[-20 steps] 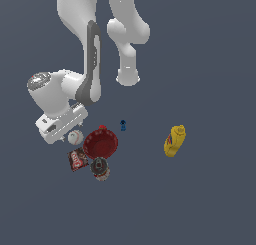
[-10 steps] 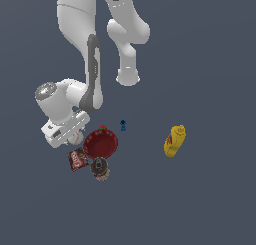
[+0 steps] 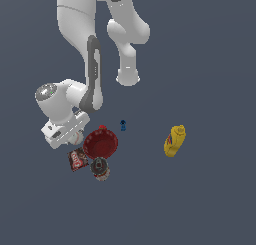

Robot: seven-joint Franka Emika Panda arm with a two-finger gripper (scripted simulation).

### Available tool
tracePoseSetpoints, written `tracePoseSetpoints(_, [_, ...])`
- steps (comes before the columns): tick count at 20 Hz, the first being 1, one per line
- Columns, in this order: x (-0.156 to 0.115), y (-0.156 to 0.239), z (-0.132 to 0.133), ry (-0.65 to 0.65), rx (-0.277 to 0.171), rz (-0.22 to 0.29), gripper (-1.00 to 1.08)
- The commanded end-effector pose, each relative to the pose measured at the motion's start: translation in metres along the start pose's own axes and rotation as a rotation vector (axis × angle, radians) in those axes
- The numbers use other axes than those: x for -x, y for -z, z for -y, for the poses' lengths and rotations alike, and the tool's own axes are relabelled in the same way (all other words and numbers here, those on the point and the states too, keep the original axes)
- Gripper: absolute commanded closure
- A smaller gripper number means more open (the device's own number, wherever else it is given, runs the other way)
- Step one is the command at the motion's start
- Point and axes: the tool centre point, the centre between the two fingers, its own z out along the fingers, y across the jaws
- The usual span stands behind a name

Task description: Pick up a designated object from a clutter of objects.

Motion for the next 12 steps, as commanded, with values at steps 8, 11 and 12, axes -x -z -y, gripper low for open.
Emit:
tracePoseSetpoints(8, [-0.006, 0.006, 0.003, 0.000, 0.000, 0.000, 1.08])
tracePoseSetpoints(11, [-0.015, 0.015, 0.007, 0.000, 0.000, 0.000, 1.08])
tracePoseSetpoints(12, [-0.019, 0.019, 0.009, 0.001, 0.000, 0.001, 1.08])
